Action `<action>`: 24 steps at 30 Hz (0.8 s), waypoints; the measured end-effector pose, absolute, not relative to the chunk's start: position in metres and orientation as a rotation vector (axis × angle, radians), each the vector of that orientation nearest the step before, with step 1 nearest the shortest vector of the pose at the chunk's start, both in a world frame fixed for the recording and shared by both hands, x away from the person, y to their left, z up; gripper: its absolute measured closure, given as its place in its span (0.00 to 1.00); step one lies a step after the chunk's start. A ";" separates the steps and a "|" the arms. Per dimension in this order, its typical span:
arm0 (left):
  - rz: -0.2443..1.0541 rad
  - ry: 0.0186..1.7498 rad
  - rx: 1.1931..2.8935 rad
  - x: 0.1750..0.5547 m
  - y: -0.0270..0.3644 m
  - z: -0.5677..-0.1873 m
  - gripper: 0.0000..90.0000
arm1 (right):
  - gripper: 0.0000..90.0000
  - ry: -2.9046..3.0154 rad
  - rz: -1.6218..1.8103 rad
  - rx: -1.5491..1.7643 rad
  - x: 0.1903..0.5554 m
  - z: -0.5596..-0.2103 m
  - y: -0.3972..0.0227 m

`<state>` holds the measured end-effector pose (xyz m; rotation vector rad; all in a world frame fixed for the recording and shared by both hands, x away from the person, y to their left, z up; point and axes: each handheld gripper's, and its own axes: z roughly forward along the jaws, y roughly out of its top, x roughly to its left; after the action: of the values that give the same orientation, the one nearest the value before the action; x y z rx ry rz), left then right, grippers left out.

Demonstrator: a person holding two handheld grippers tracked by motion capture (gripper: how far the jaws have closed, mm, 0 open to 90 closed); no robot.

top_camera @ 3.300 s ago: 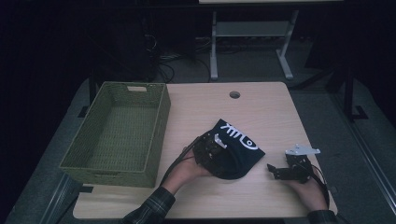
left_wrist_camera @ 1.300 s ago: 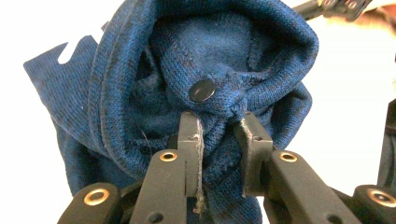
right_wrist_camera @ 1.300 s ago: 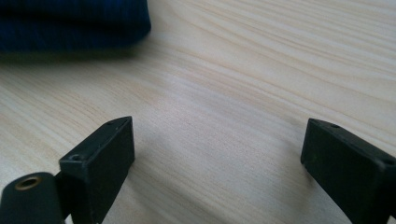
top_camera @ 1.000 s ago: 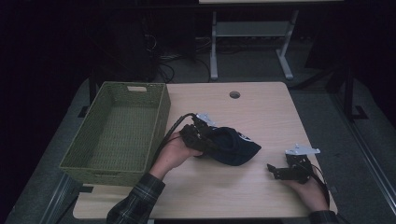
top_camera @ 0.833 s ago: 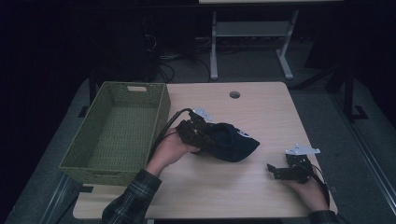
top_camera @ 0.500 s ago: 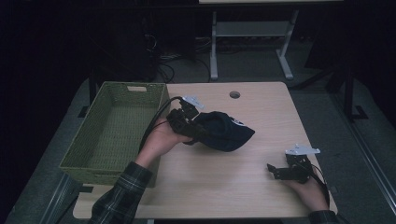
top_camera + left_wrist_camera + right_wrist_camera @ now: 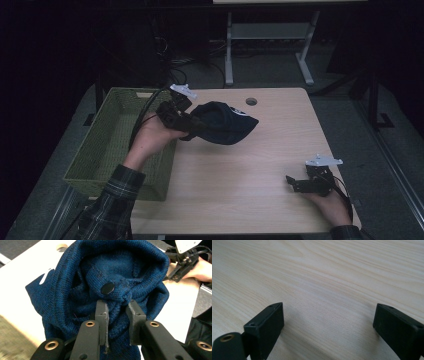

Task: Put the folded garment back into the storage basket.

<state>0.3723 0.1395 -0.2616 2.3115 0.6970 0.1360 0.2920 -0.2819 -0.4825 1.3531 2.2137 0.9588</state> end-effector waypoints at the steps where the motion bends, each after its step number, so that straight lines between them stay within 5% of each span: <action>1: 0.142 0.713 2.303 0.372 0.144 -0.259 0.82 | 0.10 2.214 0.959 1.353 0.292 -0.483 -0.282; 24: 0.312 0.903 2.220 0.365 0.231 -0.228 0.82 | 0.10 2.215 0.957 1.351 0.292 -0.483 -0.282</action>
<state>0.3649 0.2310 -0.2277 2.2195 0.9027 0.3121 0.2920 -0.2821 -0.4826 1.3508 2.2147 0.9572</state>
